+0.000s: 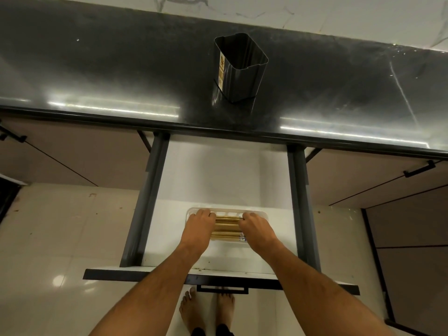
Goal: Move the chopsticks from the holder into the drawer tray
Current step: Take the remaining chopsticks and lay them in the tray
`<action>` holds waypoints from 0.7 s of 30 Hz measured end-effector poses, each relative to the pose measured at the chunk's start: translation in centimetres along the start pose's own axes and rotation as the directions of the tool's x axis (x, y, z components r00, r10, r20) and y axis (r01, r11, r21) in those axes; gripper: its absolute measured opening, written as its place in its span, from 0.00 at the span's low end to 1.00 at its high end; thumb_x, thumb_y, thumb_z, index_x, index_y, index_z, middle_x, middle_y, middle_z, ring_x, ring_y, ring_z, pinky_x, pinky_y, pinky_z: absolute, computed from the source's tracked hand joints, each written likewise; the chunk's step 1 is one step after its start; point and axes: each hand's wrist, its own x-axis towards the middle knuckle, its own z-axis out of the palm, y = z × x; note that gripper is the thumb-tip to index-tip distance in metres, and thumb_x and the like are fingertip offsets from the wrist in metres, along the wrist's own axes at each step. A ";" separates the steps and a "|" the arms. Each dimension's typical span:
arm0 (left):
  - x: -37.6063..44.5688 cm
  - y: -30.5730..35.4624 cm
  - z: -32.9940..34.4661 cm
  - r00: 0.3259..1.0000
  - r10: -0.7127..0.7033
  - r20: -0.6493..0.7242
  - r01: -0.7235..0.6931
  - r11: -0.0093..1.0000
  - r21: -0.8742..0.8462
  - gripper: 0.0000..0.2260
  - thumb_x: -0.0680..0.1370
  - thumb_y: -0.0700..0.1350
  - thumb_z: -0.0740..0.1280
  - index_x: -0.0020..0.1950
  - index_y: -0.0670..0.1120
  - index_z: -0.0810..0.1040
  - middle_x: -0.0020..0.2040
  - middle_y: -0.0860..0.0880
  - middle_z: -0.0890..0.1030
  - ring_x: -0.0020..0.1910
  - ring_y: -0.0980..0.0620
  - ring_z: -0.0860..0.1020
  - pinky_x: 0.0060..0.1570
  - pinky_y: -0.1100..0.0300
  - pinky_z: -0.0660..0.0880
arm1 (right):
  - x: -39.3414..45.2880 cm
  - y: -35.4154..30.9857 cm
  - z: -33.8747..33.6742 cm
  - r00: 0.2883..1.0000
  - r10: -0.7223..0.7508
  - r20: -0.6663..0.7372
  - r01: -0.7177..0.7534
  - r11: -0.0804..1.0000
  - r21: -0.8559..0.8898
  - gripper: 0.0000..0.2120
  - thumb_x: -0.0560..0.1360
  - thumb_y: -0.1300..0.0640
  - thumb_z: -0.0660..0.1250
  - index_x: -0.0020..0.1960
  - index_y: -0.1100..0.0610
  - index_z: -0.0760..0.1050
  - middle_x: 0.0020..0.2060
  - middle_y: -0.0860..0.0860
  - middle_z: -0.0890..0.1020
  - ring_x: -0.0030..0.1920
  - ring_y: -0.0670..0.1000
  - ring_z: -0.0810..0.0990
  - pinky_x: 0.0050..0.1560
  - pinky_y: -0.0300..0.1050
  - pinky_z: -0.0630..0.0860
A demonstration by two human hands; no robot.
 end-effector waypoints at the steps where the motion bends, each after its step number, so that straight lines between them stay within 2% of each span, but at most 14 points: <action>1: 0.0 0.0 0.1 1.000 0.000 -0.003 0.000 1.000 0.001 0.22 0.77 0.41 0.72 0.70 0.47 0.72 0.69 0.47 0.75 0.66 0.48 0.73 0.68 0.56 0.71 | 0.0 0.0 0.0 1.000 0.001 -0.003 -0.001 1.000 -0.002 0.12 0.76 0.60 0.71 0.59 0.60 0.80 0.53 0.57 0.82 0.53 0.55 0.80 0.54 0.49 0.80; 9: -0.1 0.2 0.2 1.000 -0.024 0.010 0.025 1.000 -0.002 0.21 0.78 0.43 0.72 0.70 0.47 0.73 0.68 0.47 0.75 0.65 0.49 0.74 0.67 0.56 0.72 | 0.3 -0.3 -0.3 0.999 0.042 0.013 -0.042 0.999 0.016 0.12 0.75 0.58 0.73 0.57 0.60 0.81 0.50 0.57 0.83 0.48 0.55 0.82 0.51 0.48 0.80; 14: -0.2 0.3 -0.2 0.999 -0.030 0.018 0.030 1.000 -0.006 0.21 0.77 0.45 0.73 0.69 0.47 0.73 0.67 0.47 0.76 0.64 0.49 0.75 0.67 0.56 0.72 | -0.1 -0.2 -0.5 0.999 0.047 -0.021 -0.047 0.999 0.009 0.11 0.75 0.60 0.72 0.57 0.58 0.81 0.49 0.55 0.83 0.48 0.55 0.82 0.51 0.49 0.80; 18: -0.4 0.6 -1.1 0.999 -0.019 -0.034 0.020 1.000 0.022 0.18 0.78 0.48 0.72 0.66 0.47 0.75 0.63 0.47 0.79 0.60 0.50 0.77 0.66 0.57 0.73 | -0.6 -0.3 -0.9 0.996 0.022 -0.085 -0.021 1.000 0.009 0.08 0.76 0.61 0.68 0.55 0.58 0.81 0.49 0.55 0.84 0.47 0.55 0.82 0.49 0.48 0.78; 21: -0.9 0.8 -1.7 0.996 0.006 -0.093 -0.004 1.000 0.029 0.12 0.80 0.46 0.67 0.63 0.47 0.76 0.59 0.48 0.81 0.56 0.51 0.78 0.64 0.57 0.72 | -0.9 -0.2 -0.9 0.992 -0.002 -0.125 0.006 0.999 0.035 0.10 0.76 0.58 0.69 0.57 0.59 0.78 0.51 0.55 0.83 0.47 0.54 0.81 0.48 0.47 0.78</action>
